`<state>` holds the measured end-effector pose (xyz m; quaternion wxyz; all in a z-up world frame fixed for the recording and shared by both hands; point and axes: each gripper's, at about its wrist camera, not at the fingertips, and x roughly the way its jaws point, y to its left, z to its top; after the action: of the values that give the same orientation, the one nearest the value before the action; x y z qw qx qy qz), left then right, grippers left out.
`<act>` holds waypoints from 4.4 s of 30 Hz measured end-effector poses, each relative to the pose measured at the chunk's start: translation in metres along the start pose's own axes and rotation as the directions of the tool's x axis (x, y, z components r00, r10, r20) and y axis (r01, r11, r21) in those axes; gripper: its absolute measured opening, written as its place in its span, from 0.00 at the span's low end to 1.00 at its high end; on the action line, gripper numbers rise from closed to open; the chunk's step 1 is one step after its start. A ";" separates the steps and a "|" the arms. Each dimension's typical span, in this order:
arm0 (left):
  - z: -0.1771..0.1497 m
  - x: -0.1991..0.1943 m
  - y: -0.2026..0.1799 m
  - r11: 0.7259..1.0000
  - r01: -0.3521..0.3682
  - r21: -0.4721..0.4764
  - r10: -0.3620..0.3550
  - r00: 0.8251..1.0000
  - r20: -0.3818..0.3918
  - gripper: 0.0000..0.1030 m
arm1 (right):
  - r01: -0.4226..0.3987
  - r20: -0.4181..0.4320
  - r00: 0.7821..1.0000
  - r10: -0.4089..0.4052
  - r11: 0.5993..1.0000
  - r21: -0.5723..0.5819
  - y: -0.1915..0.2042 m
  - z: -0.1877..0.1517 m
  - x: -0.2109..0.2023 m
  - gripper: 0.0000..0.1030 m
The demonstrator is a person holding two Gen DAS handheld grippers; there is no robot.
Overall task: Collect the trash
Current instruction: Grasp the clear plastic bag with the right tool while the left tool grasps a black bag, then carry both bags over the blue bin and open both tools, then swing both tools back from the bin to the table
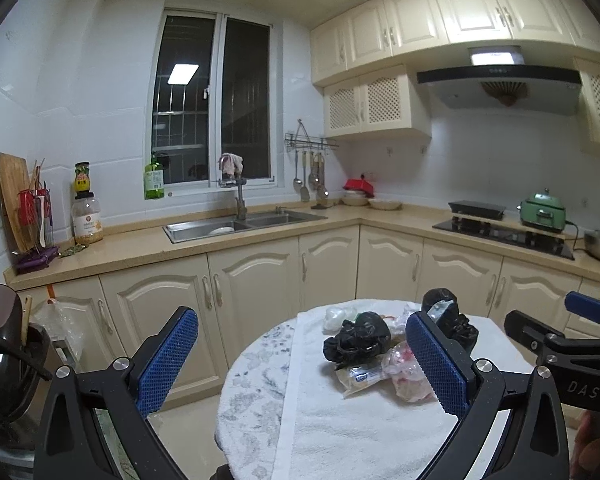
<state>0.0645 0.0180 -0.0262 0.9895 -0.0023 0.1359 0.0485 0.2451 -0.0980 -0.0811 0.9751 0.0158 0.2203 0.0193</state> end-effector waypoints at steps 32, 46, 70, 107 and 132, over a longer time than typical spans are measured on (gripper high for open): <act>-0.059 0.245 -0.011 0.998 0.061 0.002 -0.057 0.934 -0.352 0.99 | -0.138 -0.429 0.895 0.118 0.990 -0.014 0.003 -0.066 0.220 0.65; -0.045 0.287 -0.045 0.987 0.137 0.084 -0.097 0.924 -0.370 0.99 | -0.186 -0.388 0.897 0.212 0.977 0.104 -0.033 -0.070 0.204 0.50; -0.033 0.329 -0.026 0.980 0.195 0.027 -0.170 0.905 -0.390 0.66 | -0.207 -0.341 0.904 0.258 0.962 0.181 -0.063 -0.073 0.184 0.50; -0.128 0.110 -0.328 0.618 0.786 0.007 -0.701 0.555 -0.447 0.65 | 0.283 -0.265 0.947 -0.179 0.856 0.432 -0.355 -0.139 0.007 0.50; -0.298 0.337 -0.652 0.682 0.726 0.084 -0.375 0.447 -0.812 0.99 | 0.521 -0.560 0.820 -0.121 0.561 0.643 -0.541 -0.341 0.071 1.00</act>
<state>0.3705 -0.6036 -0.4100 0.7755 0.1469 0.5230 -0.3217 0.1787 -0.6279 -0.4402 0.7763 0.3856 0.4268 -0.2581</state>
